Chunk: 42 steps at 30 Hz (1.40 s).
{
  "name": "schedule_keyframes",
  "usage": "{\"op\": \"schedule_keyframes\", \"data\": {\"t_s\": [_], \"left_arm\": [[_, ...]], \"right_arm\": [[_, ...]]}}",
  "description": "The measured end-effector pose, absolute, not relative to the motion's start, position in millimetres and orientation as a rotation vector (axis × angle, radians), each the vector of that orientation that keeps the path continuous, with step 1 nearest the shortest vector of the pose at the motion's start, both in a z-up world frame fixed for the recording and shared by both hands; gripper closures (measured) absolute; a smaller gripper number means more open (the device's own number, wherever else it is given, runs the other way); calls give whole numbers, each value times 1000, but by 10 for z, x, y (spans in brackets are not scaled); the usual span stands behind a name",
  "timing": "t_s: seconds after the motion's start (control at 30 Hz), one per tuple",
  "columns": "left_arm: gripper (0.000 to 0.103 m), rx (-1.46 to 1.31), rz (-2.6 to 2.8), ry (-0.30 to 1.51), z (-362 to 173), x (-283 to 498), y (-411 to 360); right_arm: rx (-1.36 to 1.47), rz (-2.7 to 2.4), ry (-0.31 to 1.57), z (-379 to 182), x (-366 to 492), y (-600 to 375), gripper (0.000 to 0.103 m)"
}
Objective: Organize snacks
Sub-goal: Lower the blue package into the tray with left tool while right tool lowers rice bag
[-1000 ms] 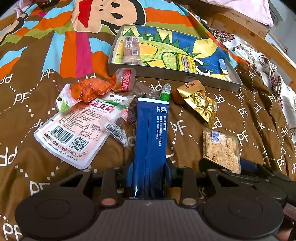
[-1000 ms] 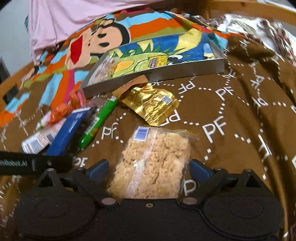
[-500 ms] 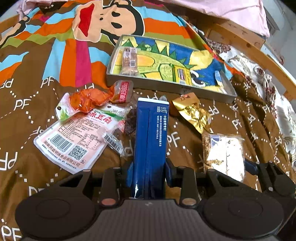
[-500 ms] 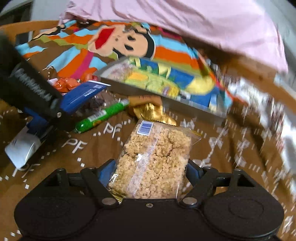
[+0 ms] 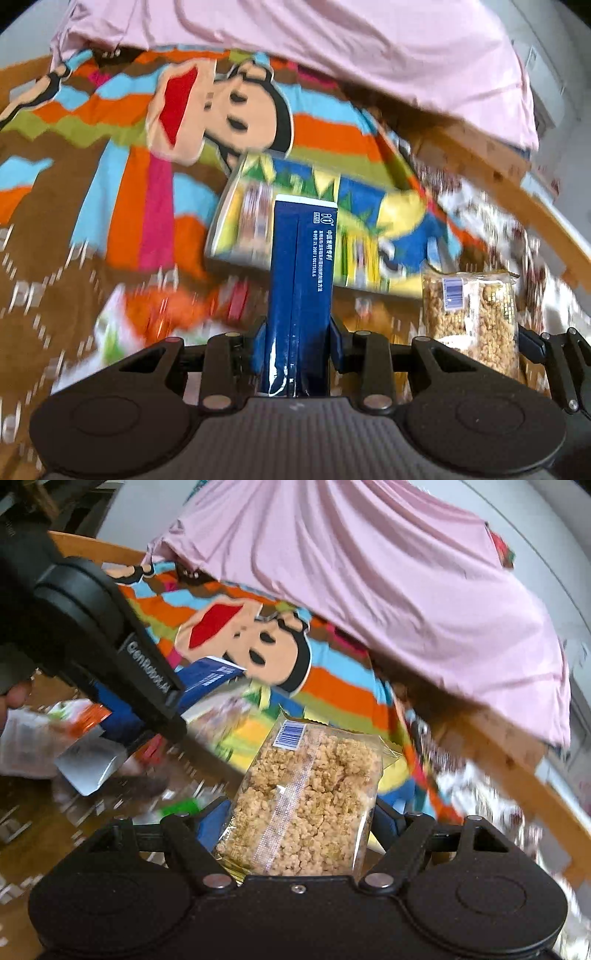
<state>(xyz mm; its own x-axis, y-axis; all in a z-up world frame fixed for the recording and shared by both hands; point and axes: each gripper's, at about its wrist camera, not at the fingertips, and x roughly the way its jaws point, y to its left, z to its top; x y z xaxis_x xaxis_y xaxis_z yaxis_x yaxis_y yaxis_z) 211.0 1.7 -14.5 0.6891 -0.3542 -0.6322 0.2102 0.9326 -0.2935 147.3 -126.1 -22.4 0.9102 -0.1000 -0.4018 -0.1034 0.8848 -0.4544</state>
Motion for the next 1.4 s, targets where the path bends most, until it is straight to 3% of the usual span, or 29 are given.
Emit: {"op": "schedule_keyframes", "data": {"t_s": [0.27,0.5,0.8,1.3,1.4], "left_arm": [[66,-330,-303,610,-51,2826,-28],[66,-342,-328,527,-296,3311,-114],[66,-390,-340,604,-781,3604,-151],[65,-352,-334,584,-845,3670,-200],[56,-343,-340,584,-837,3660,-213]], "right_arm": [[-324,-29,349,-157,2247,-1566,23],[-242,-52,338,-299,2850,-1698,23],[-143,-94,436,-575,3287,-1802,23],[-176,-82,548,-895,3404,-1735,22],[-154,-84,563,-885,3413,-1764,20]]}}
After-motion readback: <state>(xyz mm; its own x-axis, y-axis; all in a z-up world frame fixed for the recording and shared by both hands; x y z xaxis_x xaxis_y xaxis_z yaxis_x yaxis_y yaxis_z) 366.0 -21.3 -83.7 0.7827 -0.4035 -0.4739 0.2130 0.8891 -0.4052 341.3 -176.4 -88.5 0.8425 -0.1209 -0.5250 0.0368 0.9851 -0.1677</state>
